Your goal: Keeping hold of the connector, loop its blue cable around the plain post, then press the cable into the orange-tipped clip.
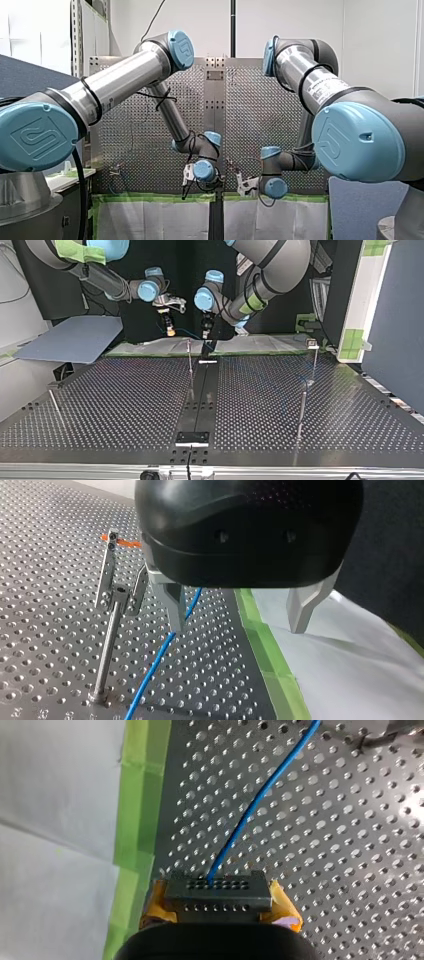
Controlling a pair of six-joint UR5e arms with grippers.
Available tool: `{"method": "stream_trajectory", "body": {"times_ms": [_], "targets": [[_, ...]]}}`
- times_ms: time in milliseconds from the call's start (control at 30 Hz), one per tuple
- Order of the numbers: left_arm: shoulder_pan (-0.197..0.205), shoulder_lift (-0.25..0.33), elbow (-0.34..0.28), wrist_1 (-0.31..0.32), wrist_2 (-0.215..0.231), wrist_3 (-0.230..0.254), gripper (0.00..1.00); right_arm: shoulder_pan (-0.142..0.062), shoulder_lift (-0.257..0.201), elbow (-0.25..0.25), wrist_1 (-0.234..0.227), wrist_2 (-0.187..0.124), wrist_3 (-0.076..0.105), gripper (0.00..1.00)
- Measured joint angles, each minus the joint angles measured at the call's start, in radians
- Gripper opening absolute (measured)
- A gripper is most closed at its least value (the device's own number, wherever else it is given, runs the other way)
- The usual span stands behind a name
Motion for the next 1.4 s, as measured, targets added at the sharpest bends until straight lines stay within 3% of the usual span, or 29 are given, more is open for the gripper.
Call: {"method": "stream_trajectory", "body": {"times_ms": [333, 500, 633, 867, 1067, 1400], "targets": [[-0.002, 0.0, 0.0, 0.023, -0.069, 0.056, 1.0, -0.004, 0.0, -0.083, 0.082, -0.071, -0.027, 0.0], [-0.004, 0.0, 0.0, 0.034, -0.071, 0.075, 1.0, -0.004, 0.0, -0.094, 0.124, -0.067, -0.04, 0.0], [-0.008, 0.0, 0.0, 0.059, -0.066, 0.103, 1.0, -0.001, 0.001, -0.094, 0.157, -0.062, -0.061, 0.0], [-0.008, 0.0, 0.0, 0.118, -0.041, 0.109, 1.0, 0.004, 0.001, -0.094, 0.226, -0.057, -0.083, 0.0], [0.0, -0.001, 0.009, 0.15, 0.009, 0.094, 1.0, 0.008, 0.001, -0.094, 0.282, -0.057, -0.086, 0.0], [0.009, -0.045, 0.044, 0.096, 0.035, 0.09, 1.0, 0.006, 0.001, -0.094, 0.296, -0.056, -0.086, 0.0]]}}
